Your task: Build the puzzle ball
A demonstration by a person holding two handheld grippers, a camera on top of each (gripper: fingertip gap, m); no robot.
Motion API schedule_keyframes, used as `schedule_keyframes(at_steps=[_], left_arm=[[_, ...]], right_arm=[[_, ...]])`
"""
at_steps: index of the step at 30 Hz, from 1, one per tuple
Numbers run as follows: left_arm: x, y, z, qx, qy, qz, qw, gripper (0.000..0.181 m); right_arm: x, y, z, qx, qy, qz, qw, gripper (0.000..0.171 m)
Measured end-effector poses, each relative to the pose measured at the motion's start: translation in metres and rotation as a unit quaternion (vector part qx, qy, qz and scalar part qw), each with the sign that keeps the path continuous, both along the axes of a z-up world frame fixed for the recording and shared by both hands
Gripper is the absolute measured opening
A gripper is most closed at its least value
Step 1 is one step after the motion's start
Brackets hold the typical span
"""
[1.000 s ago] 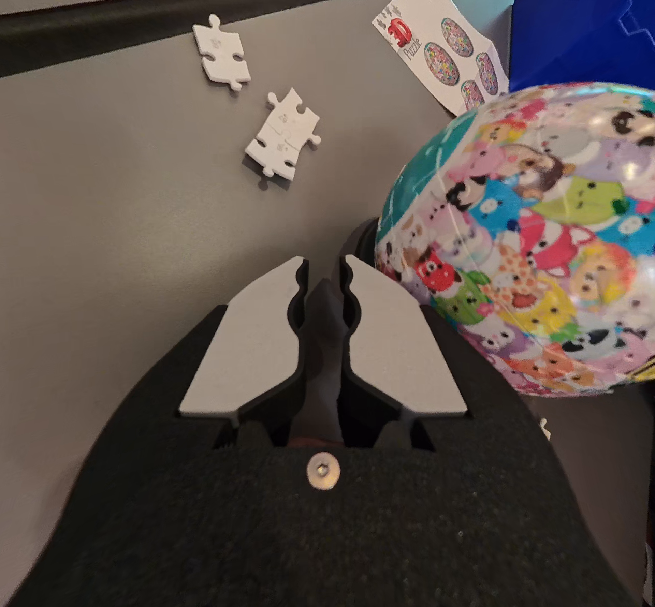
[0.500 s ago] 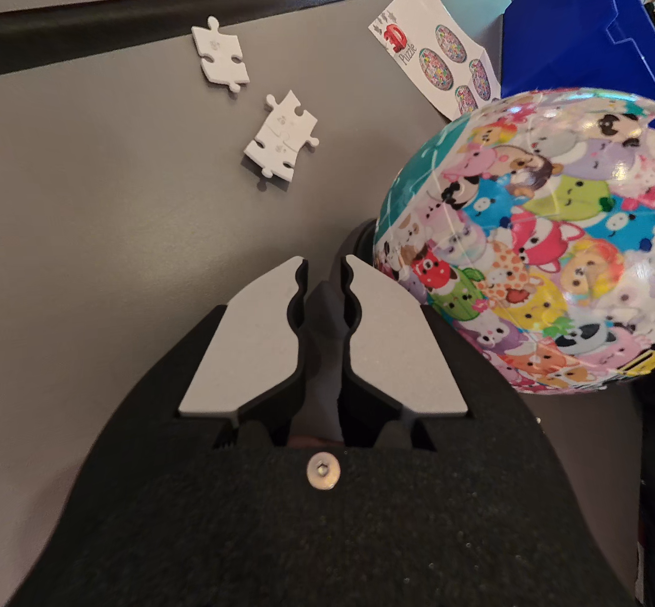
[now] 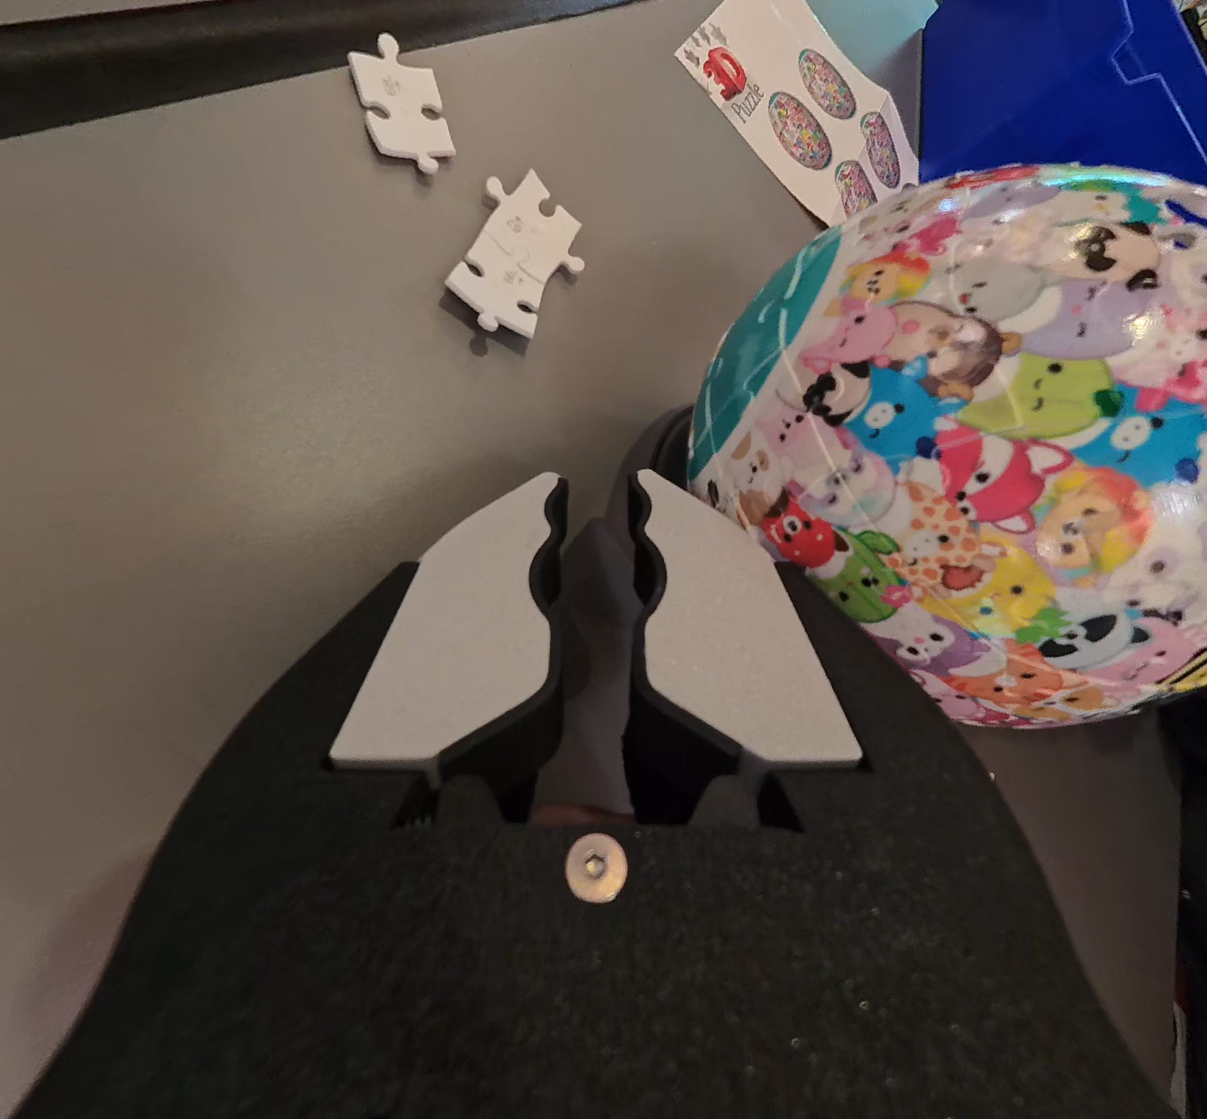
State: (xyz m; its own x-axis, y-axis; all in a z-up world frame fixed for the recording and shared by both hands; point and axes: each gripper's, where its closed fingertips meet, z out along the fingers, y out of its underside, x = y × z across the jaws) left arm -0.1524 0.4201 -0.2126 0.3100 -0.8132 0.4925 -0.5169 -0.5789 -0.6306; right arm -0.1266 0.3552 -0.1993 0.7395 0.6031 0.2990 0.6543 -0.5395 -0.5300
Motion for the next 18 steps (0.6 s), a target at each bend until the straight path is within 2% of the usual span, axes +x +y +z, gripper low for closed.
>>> schedule_keyframes(at_steps=[18], left_arm=[[0.002, 0.0, 0.004, -0.005, -0.018, 0.001, 1.0, 0.017]], right_arm=[[-0.011, 0.003, -0.012, -0.005, -0.001, 0.033, 0.999, 0.032]])
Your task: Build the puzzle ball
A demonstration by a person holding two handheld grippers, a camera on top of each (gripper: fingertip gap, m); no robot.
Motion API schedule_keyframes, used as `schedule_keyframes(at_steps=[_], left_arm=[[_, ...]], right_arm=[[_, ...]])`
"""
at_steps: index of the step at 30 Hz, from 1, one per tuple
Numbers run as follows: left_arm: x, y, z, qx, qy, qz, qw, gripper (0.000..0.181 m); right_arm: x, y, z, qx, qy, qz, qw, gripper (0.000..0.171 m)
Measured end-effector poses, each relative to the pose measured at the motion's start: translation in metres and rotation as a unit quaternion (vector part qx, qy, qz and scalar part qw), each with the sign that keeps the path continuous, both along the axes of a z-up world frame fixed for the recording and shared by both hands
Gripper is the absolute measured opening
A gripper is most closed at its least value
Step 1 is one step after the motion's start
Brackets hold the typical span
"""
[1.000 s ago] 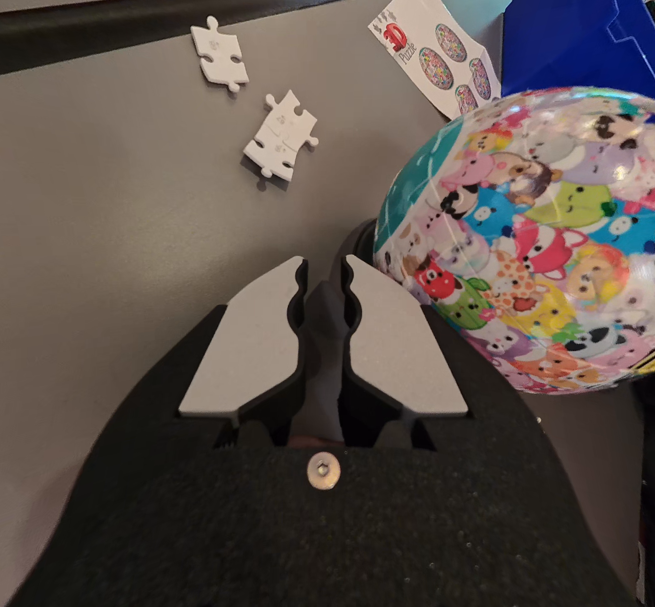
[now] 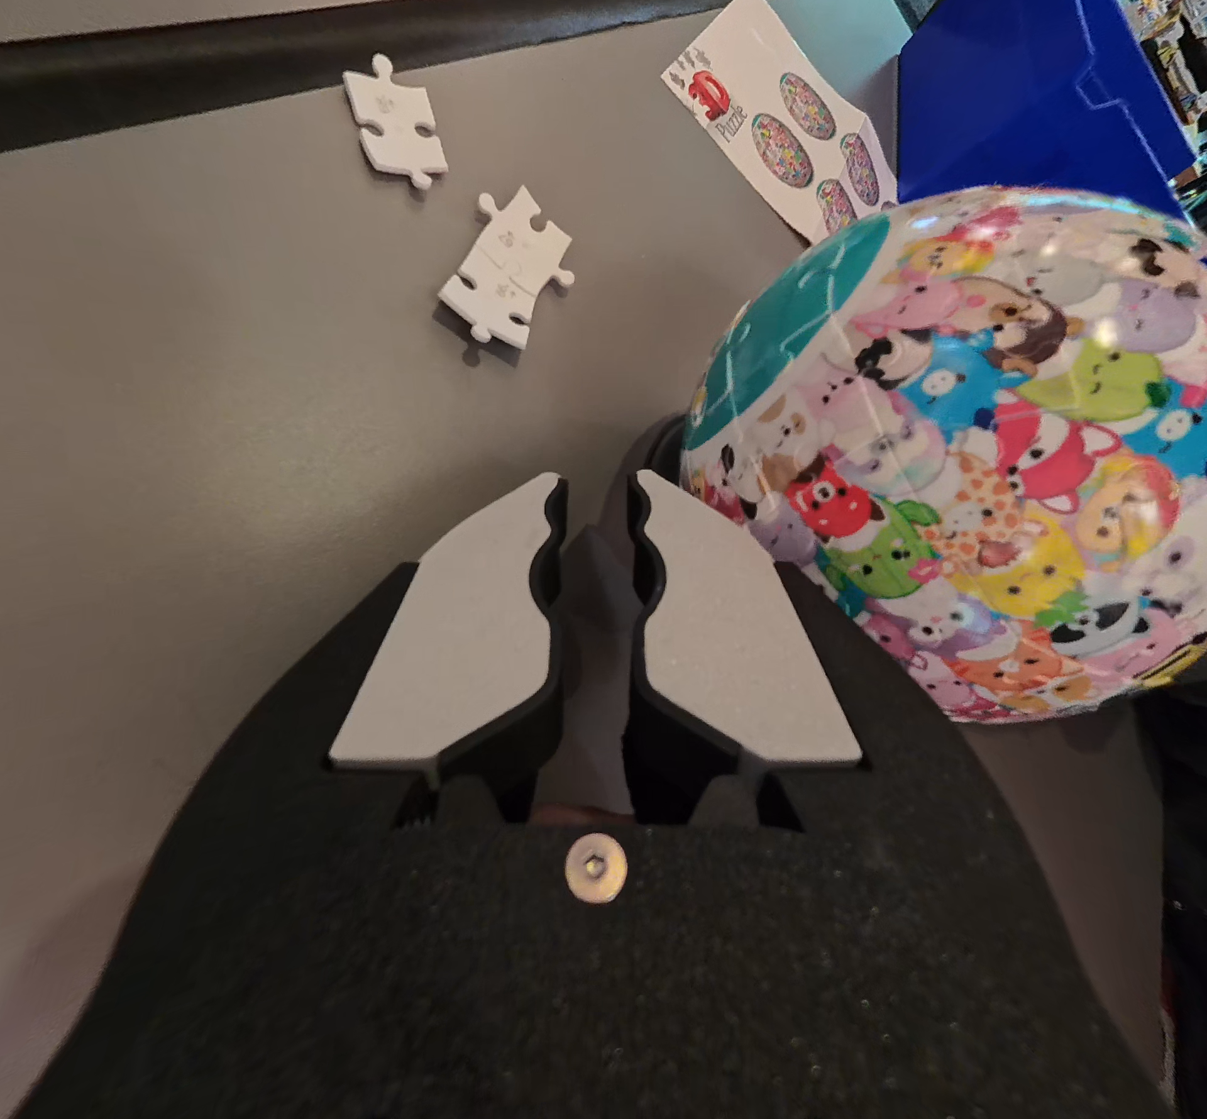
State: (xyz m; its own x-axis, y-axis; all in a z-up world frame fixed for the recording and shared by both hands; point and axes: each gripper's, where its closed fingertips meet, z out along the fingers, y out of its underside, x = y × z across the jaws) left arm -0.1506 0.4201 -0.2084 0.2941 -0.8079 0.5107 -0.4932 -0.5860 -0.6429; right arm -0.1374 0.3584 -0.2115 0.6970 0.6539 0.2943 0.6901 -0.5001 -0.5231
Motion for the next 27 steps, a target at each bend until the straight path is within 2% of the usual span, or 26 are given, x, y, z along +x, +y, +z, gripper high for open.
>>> schedule_keyframes(at_steps=[7, 8, 12, 13, 25, 27], left_arm=[[-0.0008, 0.0014, 0.0083, -0.009, -0.026, 0.004, 1.0, 0.016], [-0.0007, 0.0011, 0.0083, -0.01, -0.027, 0.003, 1.0, 0.016], [0.0004, -0.0009, 0.0058, -0.016, -0.025, -0.002, 1.0, 0.017], [0.0006, -0.0016, 0.0051, -0.015, -0.023, -0.004, 1.0, 0.018], [0.0024, -0.003, 0.001, -0.014, -0.015, -0.007, 1.0, 0.019], [0.0034, -0.0042, 0.0027, -0.019, -0.022, -0.01, 1.0, 0.019]], right_arm=[[-0.0019, 0.0053, -0.001, 0.017, 0.001, 0.022, 1.0, 0.034], [-0.0014, 0.0052, -0.0013, 0.015, 0.004, 0.021, 1.0, 0.101], [0.0003, 0.0008, 0.0001, 0.002, 0.016, 0.024, 1.0, 0.1], [-0.0012, 0.0, 0.0018, 0.002, 0.025, 0.026, 0.999, 0.037], [-0.0019, -0.0036, 0.0038, -0.004, 0.039, 0.01, 0.999, 0.035], [0.0001, -0.0031, 0.0008, -0.012, 0.044, 0.0, 0.999, 0.06]])
